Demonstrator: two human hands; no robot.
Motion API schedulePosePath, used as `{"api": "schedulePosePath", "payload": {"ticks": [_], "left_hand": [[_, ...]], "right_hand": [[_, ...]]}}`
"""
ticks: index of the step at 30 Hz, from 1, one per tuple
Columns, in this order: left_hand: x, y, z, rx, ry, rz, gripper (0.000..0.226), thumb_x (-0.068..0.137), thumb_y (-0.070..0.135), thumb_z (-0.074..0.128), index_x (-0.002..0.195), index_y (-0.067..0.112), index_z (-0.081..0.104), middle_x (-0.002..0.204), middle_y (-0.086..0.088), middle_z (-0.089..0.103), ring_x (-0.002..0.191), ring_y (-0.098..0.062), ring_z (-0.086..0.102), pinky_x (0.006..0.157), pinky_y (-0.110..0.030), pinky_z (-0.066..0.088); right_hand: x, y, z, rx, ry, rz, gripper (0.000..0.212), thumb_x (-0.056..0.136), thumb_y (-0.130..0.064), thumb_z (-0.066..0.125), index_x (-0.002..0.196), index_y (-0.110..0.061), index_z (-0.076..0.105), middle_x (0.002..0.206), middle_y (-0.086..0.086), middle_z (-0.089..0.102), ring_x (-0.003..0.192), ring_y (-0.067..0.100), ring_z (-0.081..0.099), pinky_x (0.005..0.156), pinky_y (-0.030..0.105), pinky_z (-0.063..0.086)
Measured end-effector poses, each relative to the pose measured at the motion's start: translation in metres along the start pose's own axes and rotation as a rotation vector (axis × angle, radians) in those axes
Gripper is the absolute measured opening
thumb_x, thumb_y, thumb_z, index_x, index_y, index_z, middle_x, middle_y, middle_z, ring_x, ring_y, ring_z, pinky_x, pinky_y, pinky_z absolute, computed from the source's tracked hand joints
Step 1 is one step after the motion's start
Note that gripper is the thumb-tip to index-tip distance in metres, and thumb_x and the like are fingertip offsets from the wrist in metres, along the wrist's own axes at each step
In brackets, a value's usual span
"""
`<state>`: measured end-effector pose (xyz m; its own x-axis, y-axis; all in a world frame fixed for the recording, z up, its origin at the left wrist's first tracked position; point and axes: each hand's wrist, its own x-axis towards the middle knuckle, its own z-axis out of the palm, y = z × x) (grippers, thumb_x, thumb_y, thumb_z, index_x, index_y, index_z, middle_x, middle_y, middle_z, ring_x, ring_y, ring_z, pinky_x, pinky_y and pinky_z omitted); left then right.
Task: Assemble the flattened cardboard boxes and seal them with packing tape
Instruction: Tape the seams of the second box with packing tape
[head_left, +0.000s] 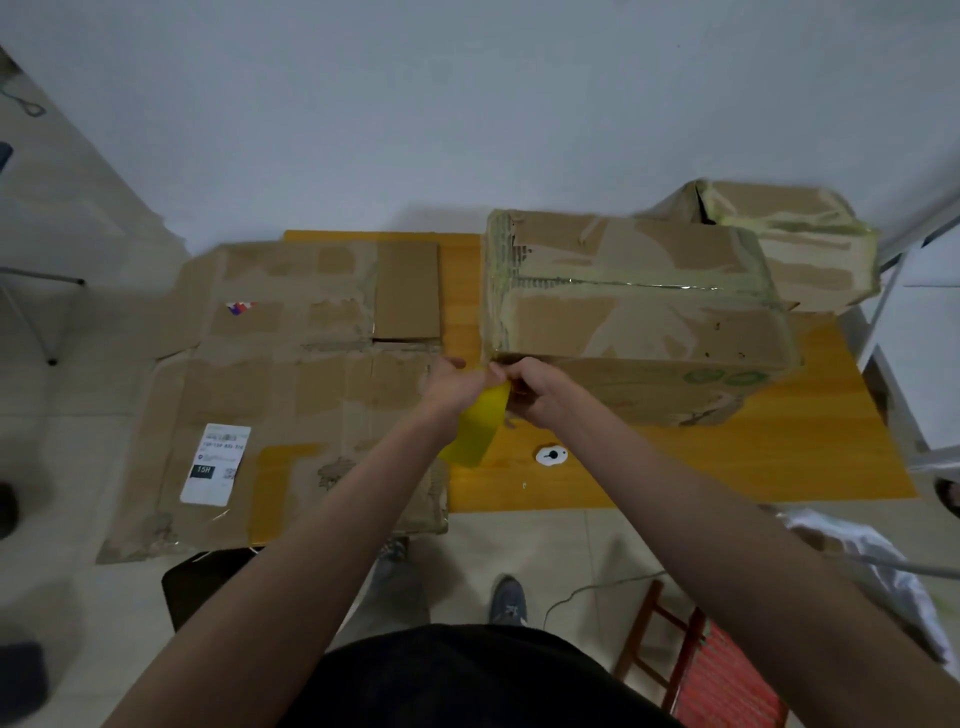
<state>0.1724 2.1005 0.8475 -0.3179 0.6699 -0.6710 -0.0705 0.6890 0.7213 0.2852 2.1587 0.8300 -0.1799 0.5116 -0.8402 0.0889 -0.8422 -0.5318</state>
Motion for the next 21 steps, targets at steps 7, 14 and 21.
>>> {"api": "schedulePosePath", "payload": {"ticks": [7,14,21], "left_hand": [[-0.008,-0.033,0.009,-0.202,-0.103,-0.118,0.057,0.077,0.03,0.082,0.122,0.012,0.052,0.112,-0.011,0.066,0.096,-0.026,0.068,0.078,-0.04,0.059],[-0.029,-0.036,0.008,-0.107,-0.224,0.078,0.049,0.09,0.018,0.073,0.131,0.029,0.049,0.113,-0.013,0.062,0.098,-0.027,0.063,0.088,-0.045,0.054],[-0.056,-0.037,0.02,0.004,-0.315,0.265,0.055,0.081,0.024,0.079,0.128,0.038,0.053,0.102,-0.013,0.056,0.096,-0.027,0.06,0.093,-0.053,0.052]], "right_hand": [[0.018,0.05,-0.021,-0.038,0.163,-0.155,0.02,0.098,-0.005,0.056,0.114,0.004,0.064,0.103,0.02,0.069,0.071,0.023,0.066,0.052,0.03,0.057],[-0.031,0.032,-0.04,-0.051,0.022,-0.265,0.025,0.097,-0.002,0.049,0.118,-0.004,0.061,0.088,0.012,0.066,0.074,0.022,0.065,0.057,0.028,0.055],[-0.082,0.053,-0.066,0.066,-0.182,-0.328,0.034,0.096,-0.012,0.06,0.129,-0.018,0.057,0.098,0.014,0.068,0.081,0.025,0.066,0.066,0.035,0.054]]}}
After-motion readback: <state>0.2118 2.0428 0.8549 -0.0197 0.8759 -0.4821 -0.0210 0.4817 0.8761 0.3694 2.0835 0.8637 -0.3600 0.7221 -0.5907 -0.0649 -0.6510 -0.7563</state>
